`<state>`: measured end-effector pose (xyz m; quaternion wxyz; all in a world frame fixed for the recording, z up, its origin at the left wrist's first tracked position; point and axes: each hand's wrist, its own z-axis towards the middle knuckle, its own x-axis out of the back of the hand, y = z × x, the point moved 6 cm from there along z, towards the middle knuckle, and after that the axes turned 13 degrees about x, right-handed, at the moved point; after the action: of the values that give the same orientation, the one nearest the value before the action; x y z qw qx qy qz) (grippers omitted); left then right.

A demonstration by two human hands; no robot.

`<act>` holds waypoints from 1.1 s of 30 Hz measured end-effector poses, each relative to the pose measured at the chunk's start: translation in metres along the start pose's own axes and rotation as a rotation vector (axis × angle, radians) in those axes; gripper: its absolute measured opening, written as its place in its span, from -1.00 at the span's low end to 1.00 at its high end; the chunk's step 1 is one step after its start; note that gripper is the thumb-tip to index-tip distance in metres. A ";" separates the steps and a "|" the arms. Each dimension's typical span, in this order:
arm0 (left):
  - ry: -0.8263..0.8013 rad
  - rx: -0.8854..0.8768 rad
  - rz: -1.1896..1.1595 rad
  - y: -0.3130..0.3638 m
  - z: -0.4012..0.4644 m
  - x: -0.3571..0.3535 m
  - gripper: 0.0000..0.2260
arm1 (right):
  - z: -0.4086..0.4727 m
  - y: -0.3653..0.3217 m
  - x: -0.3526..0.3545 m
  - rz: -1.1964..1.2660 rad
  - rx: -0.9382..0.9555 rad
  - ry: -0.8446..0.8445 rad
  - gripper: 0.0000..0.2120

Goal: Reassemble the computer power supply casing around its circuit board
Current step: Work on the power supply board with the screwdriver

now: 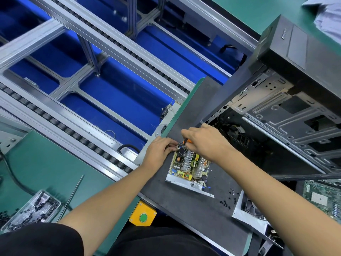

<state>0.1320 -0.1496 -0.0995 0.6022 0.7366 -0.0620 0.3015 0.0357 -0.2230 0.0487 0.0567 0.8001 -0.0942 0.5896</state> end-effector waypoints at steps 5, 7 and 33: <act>0.007 -0.013 -0.004 0.000 0.000 0.001 -0.86 | 0.000 0.001 0.000 -0.010 -0.003 0.013 -0.92; 0.009 -0.017 -0.002 0.001 -0.001 0.000 -0.86 | 0.001 0.001 -0.001 -0.001 -0.004 0.015 -0.92; -0.022 -0.047 -0.067 0.031 0.008 0.017 -0.84 | 0.016 0.006 -0.005 0.241 -0.246 -0.001 -0.79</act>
<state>0.1339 -0.1605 -0.0649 0.6283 0.7271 -0.0511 0.2718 0.0477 -0.2318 0.0391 0.0830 0.7704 -0.2608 0.5759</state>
